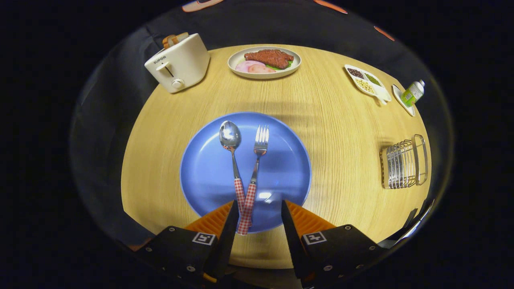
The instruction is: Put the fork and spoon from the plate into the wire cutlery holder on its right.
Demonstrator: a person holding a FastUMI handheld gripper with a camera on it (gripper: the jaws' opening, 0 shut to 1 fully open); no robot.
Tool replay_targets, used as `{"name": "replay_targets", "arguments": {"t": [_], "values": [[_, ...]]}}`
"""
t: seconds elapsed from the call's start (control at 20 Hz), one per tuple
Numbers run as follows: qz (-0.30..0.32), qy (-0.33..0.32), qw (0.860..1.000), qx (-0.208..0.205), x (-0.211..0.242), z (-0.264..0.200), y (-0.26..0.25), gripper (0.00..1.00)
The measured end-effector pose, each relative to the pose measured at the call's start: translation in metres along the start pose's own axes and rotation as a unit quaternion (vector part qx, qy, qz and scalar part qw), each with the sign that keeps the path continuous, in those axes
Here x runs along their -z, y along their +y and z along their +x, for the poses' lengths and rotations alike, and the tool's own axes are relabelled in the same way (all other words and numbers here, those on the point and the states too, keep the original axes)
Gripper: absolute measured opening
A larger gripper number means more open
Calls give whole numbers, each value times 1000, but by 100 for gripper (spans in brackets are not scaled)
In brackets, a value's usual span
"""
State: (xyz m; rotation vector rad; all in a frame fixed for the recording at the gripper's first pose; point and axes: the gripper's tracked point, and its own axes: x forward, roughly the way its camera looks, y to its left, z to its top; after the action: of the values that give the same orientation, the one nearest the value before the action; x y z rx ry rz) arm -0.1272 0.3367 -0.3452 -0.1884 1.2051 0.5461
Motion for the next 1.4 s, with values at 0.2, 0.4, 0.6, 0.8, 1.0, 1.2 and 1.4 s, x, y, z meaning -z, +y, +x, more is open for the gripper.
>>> {"name": "replay_targets", "arguments": {"t": [0.2,0.4,0.6,0.8,1.0,1.2,1.4], "values": [[0,26,1000,3,8,12,3,54],[12,46,999,-10,12,18,7,35],[46,63,997,-25,13,21,7,15],[44,72,996,-41,13,13,6,11],[14,48,998,-41,2,-9,-4,11],[13,18,998,-50,-11,-43,-18,10],[20,-7,999,-28,-18,-76,-65,11]]}}
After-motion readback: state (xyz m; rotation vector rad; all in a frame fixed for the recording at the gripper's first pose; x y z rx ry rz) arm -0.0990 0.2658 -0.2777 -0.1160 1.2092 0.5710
